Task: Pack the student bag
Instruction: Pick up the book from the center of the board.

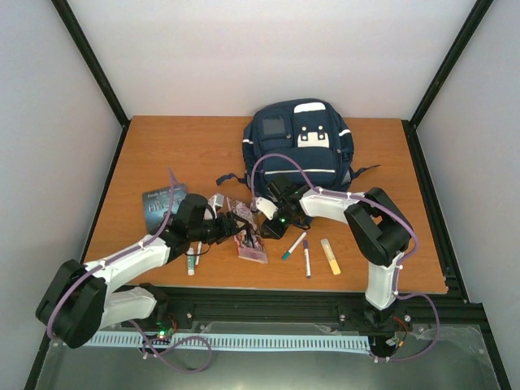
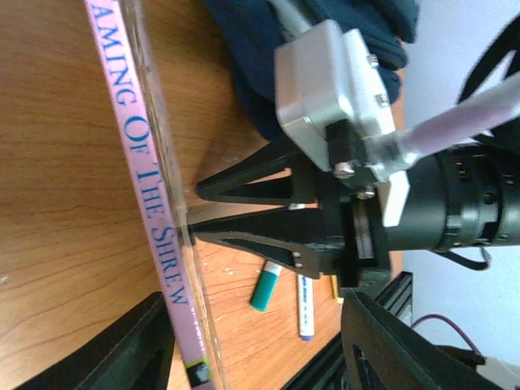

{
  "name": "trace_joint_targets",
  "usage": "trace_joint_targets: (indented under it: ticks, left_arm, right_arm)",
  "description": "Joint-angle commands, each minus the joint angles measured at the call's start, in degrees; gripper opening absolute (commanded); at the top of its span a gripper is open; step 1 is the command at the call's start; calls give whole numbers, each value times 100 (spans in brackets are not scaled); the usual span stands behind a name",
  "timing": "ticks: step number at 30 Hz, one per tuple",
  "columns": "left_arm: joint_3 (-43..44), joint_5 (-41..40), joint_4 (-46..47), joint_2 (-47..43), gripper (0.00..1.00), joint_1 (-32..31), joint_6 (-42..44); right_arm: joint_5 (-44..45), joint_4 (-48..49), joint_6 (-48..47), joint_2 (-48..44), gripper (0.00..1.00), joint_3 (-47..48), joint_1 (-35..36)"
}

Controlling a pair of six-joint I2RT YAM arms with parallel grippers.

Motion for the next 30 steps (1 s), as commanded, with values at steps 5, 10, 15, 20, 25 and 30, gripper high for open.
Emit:
trace_joint_targets:
  ticks: [5, 10, 15, 20, 25, 30]
  left_arm:
    - [288, -566, -1022, -221, 46, -36, 68]
    - [251, -652, -1056, -239, 28, -36, 127]
    - [254, -709, -1145, -218, 13, -35, 181]
    - [642, -898, -1921, -582, 1, -36, 541]
    - [1393, -949, -2769, -995, 1, -36, 1140]
    - [2277, -709, -3277, -1010, 1, -35, 1722]
  right_arm:
    - [554, -243, -26, 472, 27, -228, 69]
    - [580, -238, -25, 438, 28, -228, 69]
    - [661, -231, -35, 313, 29, -230, 69]
    - [896, -318, -75, -460, 33, -181, 39]
    - [637, -501, -71, -1603, 49, -124, -280]
    - [1, -531, 2, -2895, 70, -238, -1153]
